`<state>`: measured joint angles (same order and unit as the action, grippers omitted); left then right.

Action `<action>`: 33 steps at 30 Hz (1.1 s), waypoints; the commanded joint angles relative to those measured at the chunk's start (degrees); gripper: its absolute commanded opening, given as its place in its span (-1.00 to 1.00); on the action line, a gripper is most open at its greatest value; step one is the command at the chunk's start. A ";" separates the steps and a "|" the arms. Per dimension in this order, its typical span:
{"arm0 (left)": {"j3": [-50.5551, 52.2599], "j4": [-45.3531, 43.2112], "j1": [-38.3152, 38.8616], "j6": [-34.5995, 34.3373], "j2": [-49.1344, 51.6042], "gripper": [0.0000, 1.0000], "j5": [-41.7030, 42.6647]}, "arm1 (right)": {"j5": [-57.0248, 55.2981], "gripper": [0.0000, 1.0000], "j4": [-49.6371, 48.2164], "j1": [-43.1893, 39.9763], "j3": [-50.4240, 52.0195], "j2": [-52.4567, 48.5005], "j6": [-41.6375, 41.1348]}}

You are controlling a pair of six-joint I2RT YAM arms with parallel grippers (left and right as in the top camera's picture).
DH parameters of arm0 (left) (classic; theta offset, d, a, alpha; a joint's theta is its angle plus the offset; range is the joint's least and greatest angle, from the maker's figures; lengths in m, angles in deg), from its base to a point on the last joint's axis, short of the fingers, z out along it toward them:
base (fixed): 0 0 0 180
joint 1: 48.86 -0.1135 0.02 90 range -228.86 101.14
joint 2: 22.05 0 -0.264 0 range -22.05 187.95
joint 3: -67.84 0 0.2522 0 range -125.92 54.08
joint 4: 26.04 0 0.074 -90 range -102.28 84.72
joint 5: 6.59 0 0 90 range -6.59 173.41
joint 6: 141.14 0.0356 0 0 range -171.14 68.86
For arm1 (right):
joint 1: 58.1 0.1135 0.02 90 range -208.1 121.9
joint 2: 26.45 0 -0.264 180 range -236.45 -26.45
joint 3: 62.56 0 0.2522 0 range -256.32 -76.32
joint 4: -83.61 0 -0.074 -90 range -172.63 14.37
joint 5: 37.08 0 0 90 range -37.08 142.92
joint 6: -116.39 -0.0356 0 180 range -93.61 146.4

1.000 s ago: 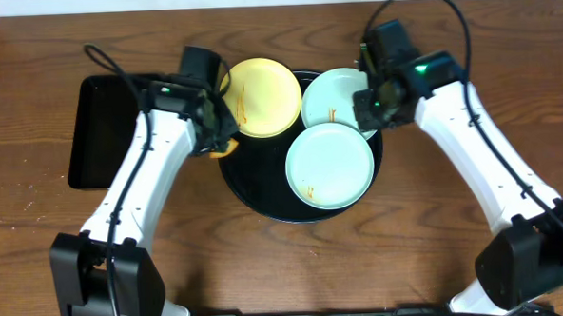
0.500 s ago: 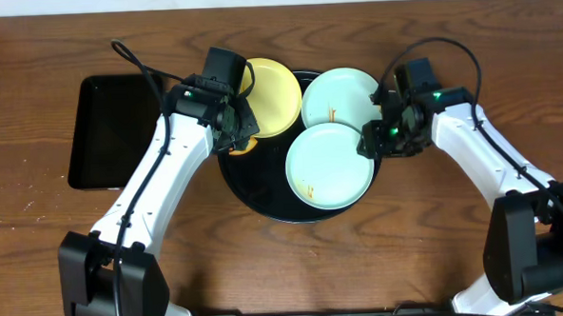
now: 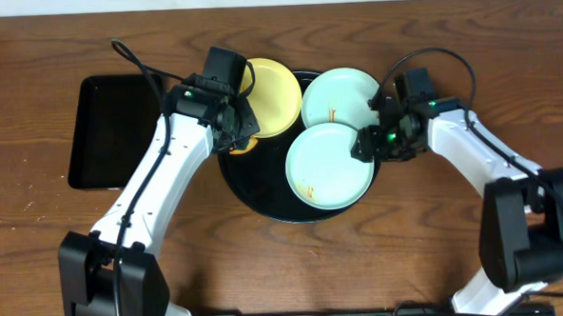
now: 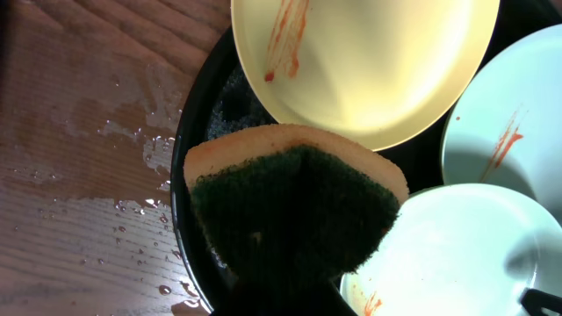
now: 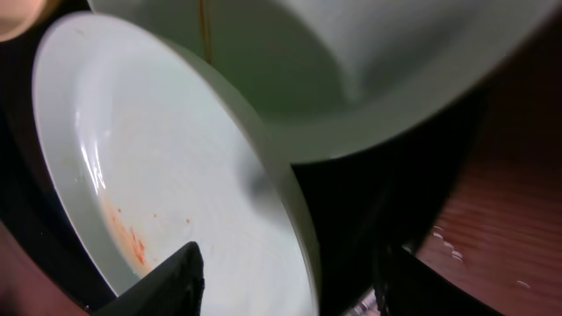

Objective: Clean dirty plates on tray and stack at the side

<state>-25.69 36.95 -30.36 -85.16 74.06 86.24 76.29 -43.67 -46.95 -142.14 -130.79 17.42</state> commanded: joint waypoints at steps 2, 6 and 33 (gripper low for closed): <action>-0.33 -0.09 -0.15 1.01 0.11 -0.85 -0.31 | 7.52 0.05 -2.21 -0.07 0.76 -4.15 -0.63; -0.33 -0.09 -0.15 0.98 0.11 -0.85 -0.33 | 8.85 -0.29 -2.91 0.46 0.76 -5.33 -0.68; 1.18 -4.52 10.03 -0.79 1.77 -0.85 -1.31 | 6.43 -0.97 -5.46 3.08 0.74 -5.29 -5.66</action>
<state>-25.54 32.87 -21.51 -85.20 74.15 86.22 82.83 -48.87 -44.08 -141.48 -135.95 13.53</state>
